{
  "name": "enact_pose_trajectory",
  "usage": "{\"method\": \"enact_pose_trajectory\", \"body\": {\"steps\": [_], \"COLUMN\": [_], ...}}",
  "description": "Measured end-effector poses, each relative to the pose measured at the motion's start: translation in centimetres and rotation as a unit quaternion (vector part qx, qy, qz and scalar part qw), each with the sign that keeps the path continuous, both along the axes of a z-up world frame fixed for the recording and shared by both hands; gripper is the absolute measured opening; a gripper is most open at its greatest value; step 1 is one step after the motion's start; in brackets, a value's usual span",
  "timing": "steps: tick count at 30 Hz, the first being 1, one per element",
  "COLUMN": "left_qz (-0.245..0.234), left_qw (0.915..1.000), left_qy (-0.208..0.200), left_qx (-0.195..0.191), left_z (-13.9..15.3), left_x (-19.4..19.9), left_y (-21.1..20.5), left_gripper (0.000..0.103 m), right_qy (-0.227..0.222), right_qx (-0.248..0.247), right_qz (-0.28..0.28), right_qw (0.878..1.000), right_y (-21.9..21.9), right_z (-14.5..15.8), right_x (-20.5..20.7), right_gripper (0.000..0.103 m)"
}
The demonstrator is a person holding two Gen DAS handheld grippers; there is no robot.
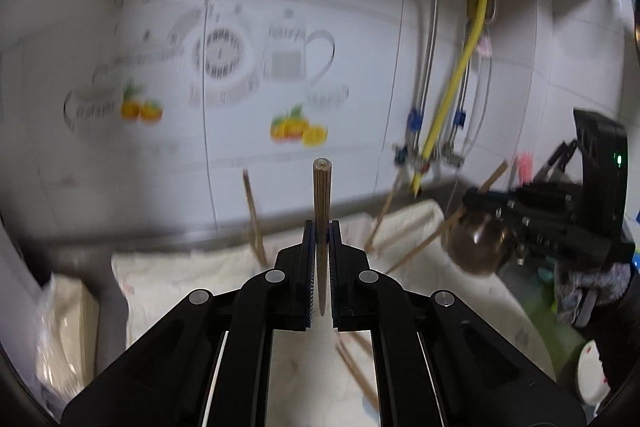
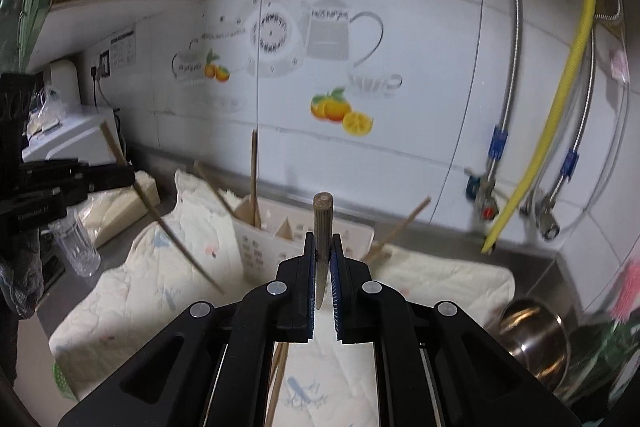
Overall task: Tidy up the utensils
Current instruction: 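Lift both held chopsticks upright and carry them above the beige holder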
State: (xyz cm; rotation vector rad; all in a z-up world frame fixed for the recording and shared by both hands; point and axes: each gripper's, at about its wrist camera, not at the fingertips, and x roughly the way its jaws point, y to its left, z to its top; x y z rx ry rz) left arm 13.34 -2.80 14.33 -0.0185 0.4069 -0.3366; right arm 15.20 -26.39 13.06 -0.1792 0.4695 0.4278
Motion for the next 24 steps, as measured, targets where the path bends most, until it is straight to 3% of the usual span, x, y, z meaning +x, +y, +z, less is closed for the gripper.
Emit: {"method": "enact_pose_trajectory", "body": {"steps": [4, 8, 12, 24], "left_qz": [0.023, 0.045, 0.058, 0.061], "left_qw": [0.9989, 0.9977, 0.9974, 0.9959], "left_qy": [-0.034, -0.028, -0.005, 0.058], "left_qx": [0.024, 0.042, 0.043, 0.034], "left_z": [2.6, 2.9, 1.5, -3.3], "left_x": [1.9, 4.6, 7.6, 11.4], "left_y": [-0.6, -1.0, -1.2, -0.7], "left_gripper": [0.005, 0.005, 0.005, 0.005], "right_qy": [-0.004, -0.005, -0.003, 0.022], "right_qx": [0.015, 0.021, 0.020, 0.005], "right_qz": [0.000, -0.001, -0.004, -0.014], "right_qw": [1.000, 1.000, 1.000, 1.000], "right_y": [-0.1, 0.1, 0.6, 1.7], "right_z": [1.8, 2.6, 2.5, -0.3], "right_x": [1.3, 2.8, 4.4, 8.3], "right_gripper": [0.007, 0.007, 0.007, 0.007]}}
